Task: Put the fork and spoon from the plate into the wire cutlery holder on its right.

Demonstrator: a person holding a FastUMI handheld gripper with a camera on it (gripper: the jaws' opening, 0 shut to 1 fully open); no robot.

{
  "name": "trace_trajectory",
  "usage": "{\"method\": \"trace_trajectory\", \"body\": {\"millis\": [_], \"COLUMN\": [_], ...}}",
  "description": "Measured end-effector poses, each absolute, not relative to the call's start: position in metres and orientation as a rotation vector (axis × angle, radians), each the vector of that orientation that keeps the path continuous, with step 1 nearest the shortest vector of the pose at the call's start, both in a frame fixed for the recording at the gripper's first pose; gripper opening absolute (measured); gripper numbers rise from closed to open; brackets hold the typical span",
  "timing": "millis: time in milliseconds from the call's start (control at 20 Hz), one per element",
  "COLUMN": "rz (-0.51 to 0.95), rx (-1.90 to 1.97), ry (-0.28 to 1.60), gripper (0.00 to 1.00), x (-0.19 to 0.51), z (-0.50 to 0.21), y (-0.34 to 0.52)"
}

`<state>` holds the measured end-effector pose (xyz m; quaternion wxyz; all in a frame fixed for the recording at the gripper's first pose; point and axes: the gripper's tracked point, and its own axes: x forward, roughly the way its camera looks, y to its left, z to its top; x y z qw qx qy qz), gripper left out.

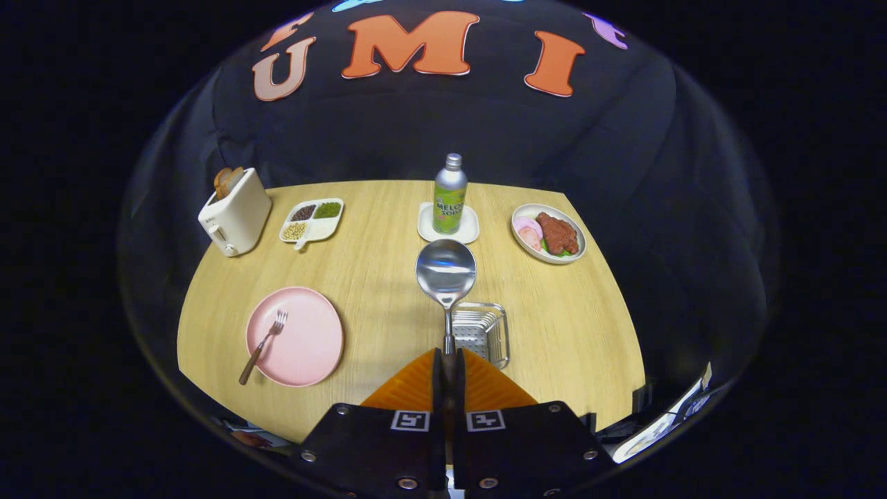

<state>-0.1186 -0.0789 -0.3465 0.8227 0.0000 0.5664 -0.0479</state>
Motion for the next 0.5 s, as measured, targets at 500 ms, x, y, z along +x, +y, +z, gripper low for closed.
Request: {"method": "trace_trajectory", "body": {"millis": [500], "rz": [-0.113], "rx": [-0.058], "ry": [1.372], "gripper": [0.06], "x": [-0.148], "z": [-0.397], "y": [-0.115]}}
